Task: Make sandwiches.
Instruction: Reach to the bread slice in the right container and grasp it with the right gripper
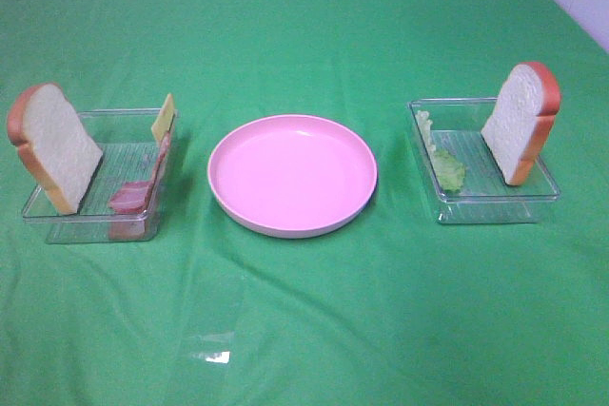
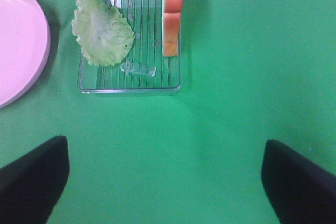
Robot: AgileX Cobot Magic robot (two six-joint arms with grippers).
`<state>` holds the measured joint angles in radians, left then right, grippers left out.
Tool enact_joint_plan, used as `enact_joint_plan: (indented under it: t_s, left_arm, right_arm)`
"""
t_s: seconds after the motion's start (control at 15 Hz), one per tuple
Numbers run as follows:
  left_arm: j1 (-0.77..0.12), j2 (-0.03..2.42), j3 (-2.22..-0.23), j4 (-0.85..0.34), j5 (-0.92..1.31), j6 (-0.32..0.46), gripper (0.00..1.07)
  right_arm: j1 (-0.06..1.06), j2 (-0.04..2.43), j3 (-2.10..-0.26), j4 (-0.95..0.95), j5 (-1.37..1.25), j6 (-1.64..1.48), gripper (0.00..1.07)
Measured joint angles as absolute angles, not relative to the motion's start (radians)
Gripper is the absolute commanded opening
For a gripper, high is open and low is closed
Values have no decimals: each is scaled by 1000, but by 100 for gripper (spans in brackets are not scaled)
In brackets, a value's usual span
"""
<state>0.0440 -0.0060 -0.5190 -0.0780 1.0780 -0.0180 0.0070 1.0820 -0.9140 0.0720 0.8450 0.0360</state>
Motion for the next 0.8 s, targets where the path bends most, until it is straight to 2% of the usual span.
enact_joint_plan:
  t_s: [0.47,0.8]
  left_arm:
    - [44,-6,-519,-78,1078,-18,98]
    - [44,-6,-519,-78,1078,-18,98]
  right_arm:
    - [7,1661,-1420,57,1015,17,96]
    - [7,1847,-1603,55,1056,9,96]
